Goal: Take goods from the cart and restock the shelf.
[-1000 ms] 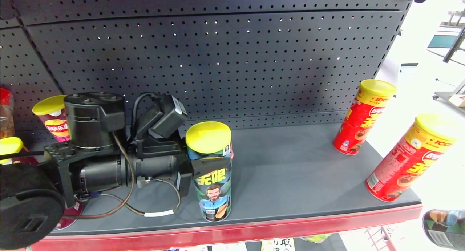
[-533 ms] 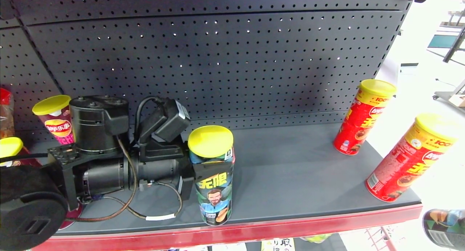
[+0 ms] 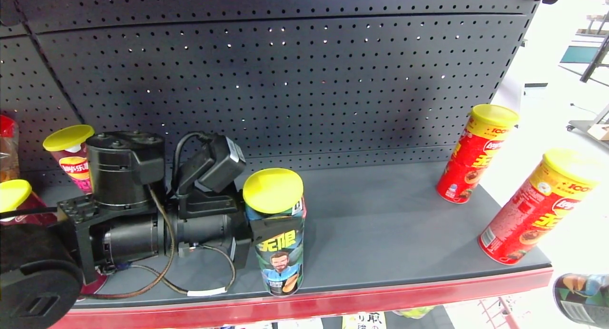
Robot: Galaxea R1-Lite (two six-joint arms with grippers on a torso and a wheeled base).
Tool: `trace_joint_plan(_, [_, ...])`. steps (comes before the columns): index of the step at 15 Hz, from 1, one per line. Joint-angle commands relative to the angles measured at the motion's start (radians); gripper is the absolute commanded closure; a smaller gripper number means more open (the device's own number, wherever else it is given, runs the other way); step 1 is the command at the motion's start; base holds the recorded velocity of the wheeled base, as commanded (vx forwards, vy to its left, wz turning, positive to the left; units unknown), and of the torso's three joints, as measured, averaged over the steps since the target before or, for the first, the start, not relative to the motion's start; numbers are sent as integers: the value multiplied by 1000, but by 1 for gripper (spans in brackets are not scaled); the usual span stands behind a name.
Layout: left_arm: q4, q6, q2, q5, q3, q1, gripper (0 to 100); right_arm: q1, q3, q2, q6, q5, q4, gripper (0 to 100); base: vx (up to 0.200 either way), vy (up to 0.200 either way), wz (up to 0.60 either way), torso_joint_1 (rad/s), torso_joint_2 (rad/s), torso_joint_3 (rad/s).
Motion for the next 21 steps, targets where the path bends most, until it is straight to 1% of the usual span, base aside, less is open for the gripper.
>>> trace_joint_plan(1, [3,0,3,0,4,1,100,0,-1,0,0,0,-1,100,0,0,0,0,0,0])
trace_joint_plan(2, [3,1,3,0,4,1,100,0,-1,0,0,0,-1,100,0,0,0,0,0,0])
trace_joint_plan(3, [3,15,4,0,7,1,100,-1,-3,-2,0,0,-1,100,0,0,0,0,0,0])
trace_joint_plan(4, [3,24,4,0,7,1,0,-1,-3,-2,0,0,-1,100,0,0,0,0,0,0])
trace_joint_plan(8, [3,24,-14,0,19,1,0,-1,-3,0,0,0,-1,100,0,0,0,0,0,0])
trace_joint_plan(14, [6,17,-157,1,142,5,0,-1,-4,0,0,0,-1,100,0,0,0,0,0,0])
trace_joint_plan(17, [6,17,-218,6,183,30,0,-1,-4,0,0,0,-1,100,0,0,0,0,0,0])
trace_joint_plan(21, [9,17,-329,6,251,77,0,-1,-3,0,0,0,1,100,0,0,0,0,0,0])
